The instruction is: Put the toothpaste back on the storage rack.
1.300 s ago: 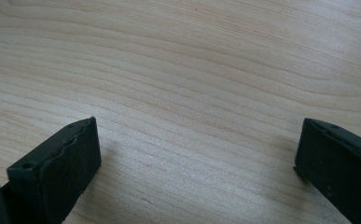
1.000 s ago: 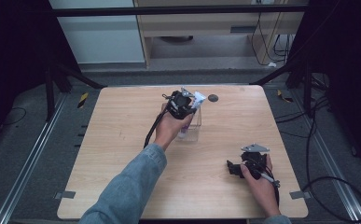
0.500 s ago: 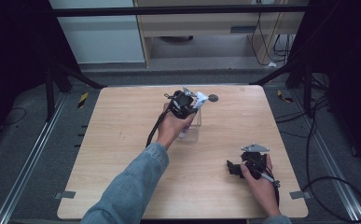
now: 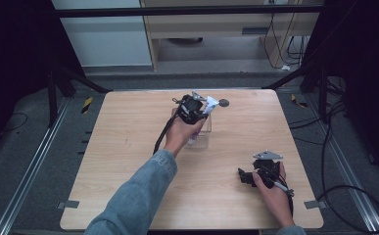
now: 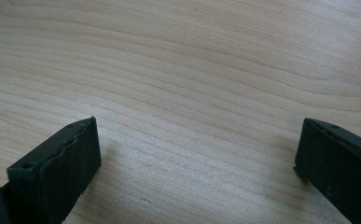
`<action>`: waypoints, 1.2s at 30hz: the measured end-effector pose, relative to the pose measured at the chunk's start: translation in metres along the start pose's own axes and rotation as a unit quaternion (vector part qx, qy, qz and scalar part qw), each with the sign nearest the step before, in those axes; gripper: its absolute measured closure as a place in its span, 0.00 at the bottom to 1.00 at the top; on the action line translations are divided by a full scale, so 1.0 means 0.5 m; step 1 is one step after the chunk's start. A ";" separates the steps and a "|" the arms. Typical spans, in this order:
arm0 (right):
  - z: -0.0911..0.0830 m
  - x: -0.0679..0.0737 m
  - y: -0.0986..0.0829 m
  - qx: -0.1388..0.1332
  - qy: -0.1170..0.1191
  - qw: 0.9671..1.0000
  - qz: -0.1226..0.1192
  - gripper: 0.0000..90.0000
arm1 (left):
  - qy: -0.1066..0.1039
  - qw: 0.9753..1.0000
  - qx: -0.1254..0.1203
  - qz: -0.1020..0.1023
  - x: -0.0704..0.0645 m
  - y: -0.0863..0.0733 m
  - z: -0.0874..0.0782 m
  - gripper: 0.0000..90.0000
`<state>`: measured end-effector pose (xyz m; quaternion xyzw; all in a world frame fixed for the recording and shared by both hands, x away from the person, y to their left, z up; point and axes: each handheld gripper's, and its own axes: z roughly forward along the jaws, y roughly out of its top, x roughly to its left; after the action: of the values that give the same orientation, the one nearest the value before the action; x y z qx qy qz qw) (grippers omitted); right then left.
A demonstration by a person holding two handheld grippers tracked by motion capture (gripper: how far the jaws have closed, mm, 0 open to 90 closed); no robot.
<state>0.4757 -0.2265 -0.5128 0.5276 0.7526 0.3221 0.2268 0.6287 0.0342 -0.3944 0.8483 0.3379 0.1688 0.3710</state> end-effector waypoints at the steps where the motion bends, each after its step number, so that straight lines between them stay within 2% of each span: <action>1: 0.000 0.000 0.000 0.000 0.000 1.000 0.000 0.00 | 0.000 1.000 0.000 0.001 0.000 0.000 0.000 0.83; 18: 0.000 0.000 0.000 0.000 0.000 1.000 -0.001 0.00 | 0.001 1.000 -0.007 0.002 0.000 0.000 -0.002 0.77; 28: 0.000 0.000 0.000 0.000 0.000 1.000 0.000 0.00 | 0.002 1.000 -0.002 0.002 0.002 -0.003 0.000 0.76; 36: 0.000 0.000 0.000 0.000 0.000 1.000 0.000 0.00 | 0.008 1.000 -0.009 0.010 -0.001 -0.001 -0.008 0.72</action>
<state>0.4757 -0.2264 -0.5127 0.5278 0.7526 0.3220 0.2267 0.6259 0.0363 -0.3921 0.8471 0.3309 0.1820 0.3740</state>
